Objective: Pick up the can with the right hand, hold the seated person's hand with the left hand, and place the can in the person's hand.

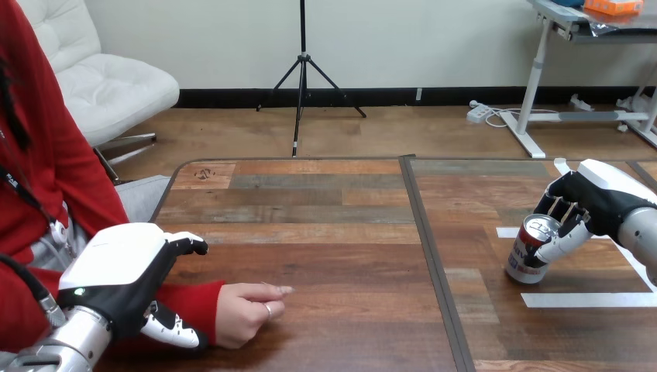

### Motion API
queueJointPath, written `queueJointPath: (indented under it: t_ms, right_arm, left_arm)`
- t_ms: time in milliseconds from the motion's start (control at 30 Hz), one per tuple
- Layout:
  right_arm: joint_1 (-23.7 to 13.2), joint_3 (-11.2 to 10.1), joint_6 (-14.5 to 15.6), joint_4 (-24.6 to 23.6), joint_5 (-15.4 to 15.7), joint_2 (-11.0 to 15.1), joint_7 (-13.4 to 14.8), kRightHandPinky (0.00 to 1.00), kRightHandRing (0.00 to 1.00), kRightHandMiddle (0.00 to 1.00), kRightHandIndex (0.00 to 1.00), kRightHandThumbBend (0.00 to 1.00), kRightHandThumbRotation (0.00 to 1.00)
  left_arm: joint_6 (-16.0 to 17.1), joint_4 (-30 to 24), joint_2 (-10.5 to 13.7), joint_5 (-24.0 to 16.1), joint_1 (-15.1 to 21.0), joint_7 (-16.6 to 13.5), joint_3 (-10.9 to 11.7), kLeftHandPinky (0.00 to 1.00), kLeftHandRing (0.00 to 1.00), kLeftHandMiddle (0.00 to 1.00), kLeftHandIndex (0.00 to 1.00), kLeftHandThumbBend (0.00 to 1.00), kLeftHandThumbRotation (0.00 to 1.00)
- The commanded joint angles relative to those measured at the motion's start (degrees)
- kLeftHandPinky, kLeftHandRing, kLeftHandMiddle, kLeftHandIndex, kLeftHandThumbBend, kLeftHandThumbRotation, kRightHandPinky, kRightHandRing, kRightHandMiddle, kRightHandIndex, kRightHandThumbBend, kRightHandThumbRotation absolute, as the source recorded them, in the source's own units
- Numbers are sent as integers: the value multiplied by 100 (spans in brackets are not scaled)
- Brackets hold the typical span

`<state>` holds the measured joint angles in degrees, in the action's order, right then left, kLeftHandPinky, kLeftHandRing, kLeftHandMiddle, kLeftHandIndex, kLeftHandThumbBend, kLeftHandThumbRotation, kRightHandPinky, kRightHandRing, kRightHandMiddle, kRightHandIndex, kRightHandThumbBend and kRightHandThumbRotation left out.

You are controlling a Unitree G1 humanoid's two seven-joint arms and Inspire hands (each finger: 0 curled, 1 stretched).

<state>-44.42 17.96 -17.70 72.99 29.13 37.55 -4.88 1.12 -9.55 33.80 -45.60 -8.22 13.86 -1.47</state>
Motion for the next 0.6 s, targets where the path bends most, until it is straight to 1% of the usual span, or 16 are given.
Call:
queueJointPath:
  t_ms: [0, 300, 567]
  right_arm:
    - [-264, -96, -39, -127, -67, 25, 98, 47, 51, 52, 46, 81, 0]
    - [-287, -79, -24, -120, -49, 11, 101, 47, 51, 53, 46, 81, 0]
    - [-303, -71, -34, -130, -41, 14, 83, 48, 52, 53, 45, 81, 0]
  left_arm:
    - [17, 60, 155, -73, 428, -121, -33, 70, 79, 81, 78, 100, 18]
    - [-108, 118, 169, -133, 510, 36, -108, 70, 78, 80, 78, 100, 18]
    - [-127, 186, 210, -171, 580, 111, -199, 69, 77, 79, 77, 100, 20]
